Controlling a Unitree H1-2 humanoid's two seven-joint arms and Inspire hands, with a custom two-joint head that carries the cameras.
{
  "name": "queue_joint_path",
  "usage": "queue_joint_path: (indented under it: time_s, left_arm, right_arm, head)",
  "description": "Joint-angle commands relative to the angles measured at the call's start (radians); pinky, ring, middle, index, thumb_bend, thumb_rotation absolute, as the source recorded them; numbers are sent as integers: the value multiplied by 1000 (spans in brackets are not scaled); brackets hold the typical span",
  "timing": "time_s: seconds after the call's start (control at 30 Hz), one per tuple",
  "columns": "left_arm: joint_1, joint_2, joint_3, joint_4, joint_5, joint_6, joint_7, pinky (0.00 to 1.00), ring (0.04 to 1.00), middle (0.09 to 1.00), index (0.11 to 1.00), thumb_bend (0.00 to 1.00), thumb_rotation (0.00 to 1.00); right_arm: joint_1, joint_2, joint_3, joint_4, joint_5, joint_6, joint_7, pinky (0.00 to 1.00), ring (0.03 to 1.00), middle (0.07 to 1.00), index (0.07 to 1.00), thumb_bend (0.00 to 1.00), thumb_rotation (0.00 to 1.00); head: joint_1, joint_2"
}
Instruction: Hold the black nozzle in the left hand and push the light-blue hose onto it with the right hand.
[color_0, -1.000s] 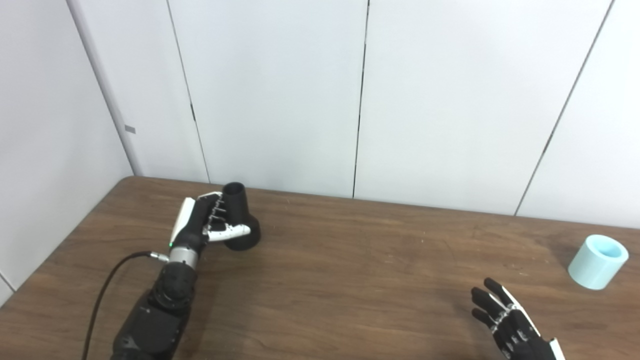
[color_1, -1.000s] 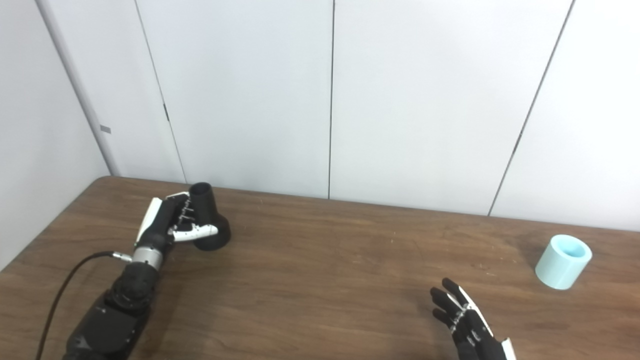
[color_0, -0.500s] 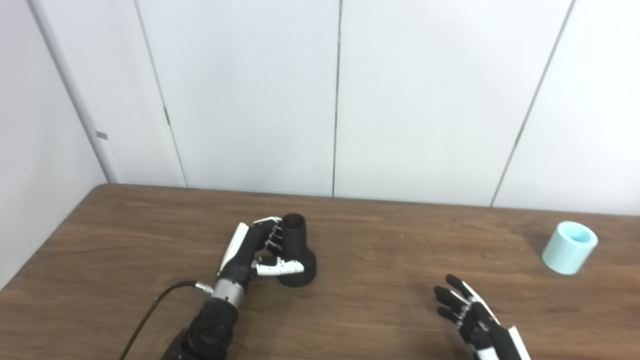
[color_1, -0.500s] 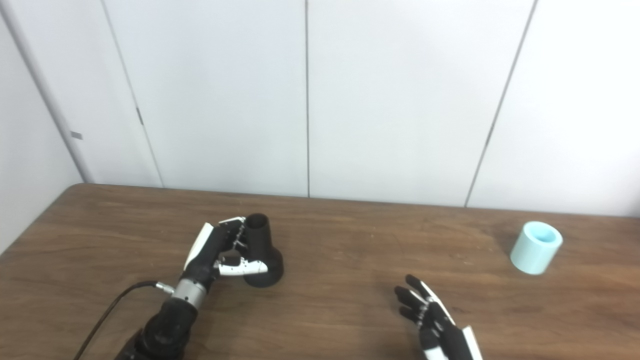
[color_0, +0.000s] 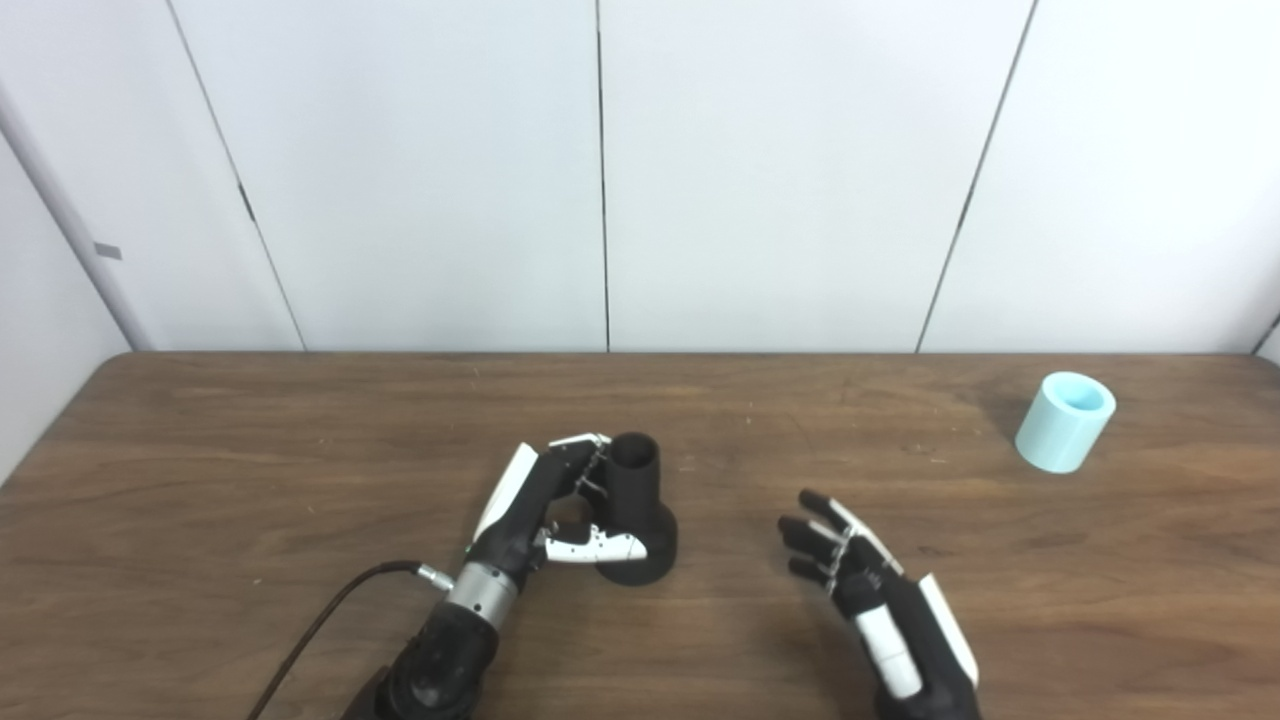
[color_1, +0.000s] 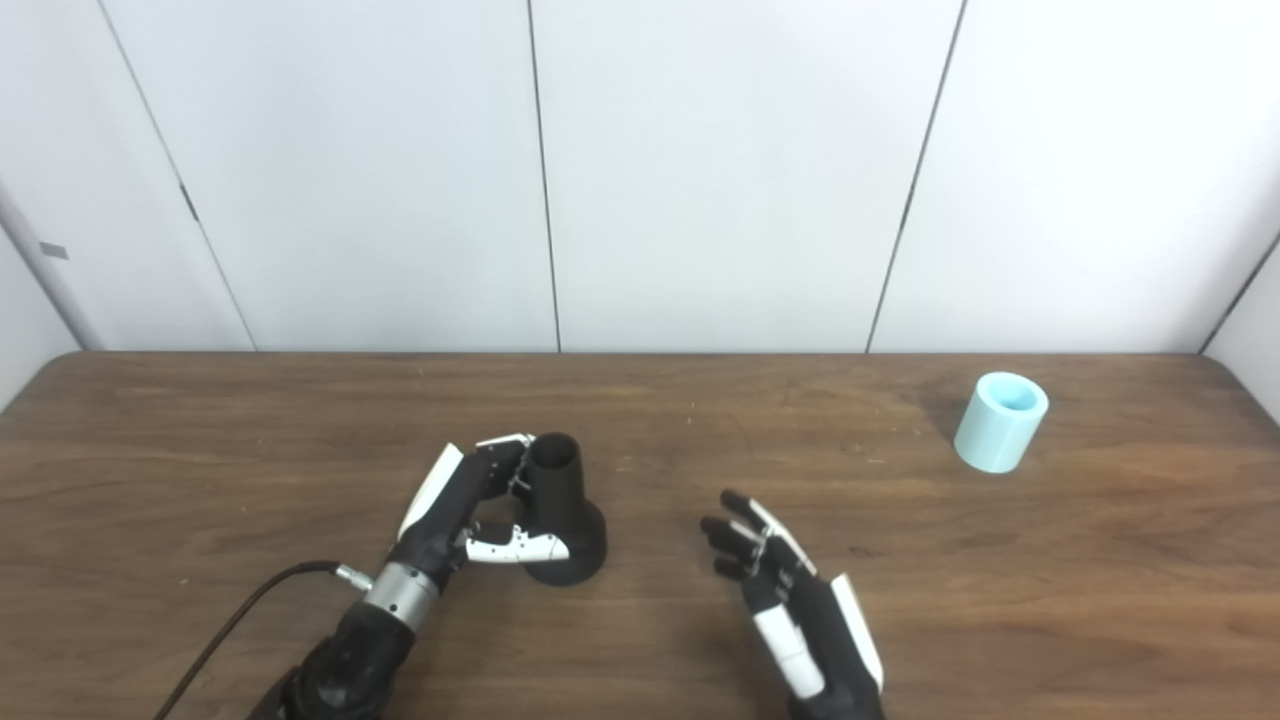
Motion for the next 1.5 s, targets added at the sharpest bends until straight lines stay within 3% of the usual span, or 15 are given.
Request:
queue_joint_path:
  time_s: [0.0,0.17,0.4,0.53,0.63,0.77,0.97,1.23,1.47]
  left_arm:
    - [106,-18,-96,141,46,100,-147,406,468,469,500,522,0]
    - [92,-36,-94,162,65,92,-122,378,444,458,505,521,0]
    - [86,-54,-95,165,82,84,-102,394,467,478,495,522,0]
    - [84,-52,-90,184,82,67,-100,391,465,481,494,522,0]
    - [85,-51,-86,186,87,74,-95,375,444,468,501,522,0]
    - [90,-46,-82,177,87,88,-96,368,433,455,506,521,0]
    - [89,-34,-78,167,82,92,-107,372,432,451,508,521,0]
    - [85,-32,-81,171,84,84,-113,386,451,454,507,521,0]
    - [90,-39,-80,167,78,88,-114,369,433,449,508,521,0]
  right_arm:
    - [-15,23,-53,-125,1,57,-42,800,821,792,872,707,801]
    - [-94,-14,-143,-201,-131,131,-104,668,758,761,795,685,605]
    - [-228,-232,-220,-161,-325,166,-67,642,733,752,776,708,457]
    - [-315,-375,-221,-137,-452,242,-7,689,767,790,787,773,420]
    - [-370,-477,-215,-127,-524,326,80,745,816,821,784,889,447]
    - [-452,-556,-243,-81,-576,352,204,775,850,858,814,944,445]
    - [-564,-620,-241,19,-607,352,243,769,860,881,849,938,375]
    - [-680,-637,-219,179,-800,352,390,832,876,879,846,951,306]
    - [-731,-654,-160,344,-841,346,389,849,881,888,856,967,302]
  head:
    - [-2,3]
    - [-2,-1]
    - [-14,-5]
    - [-20,-8]
    - [-18,-9]
    - [-15,-12]
    - [-25,-12]
    - [-24,-14]
    - [-14,-13]
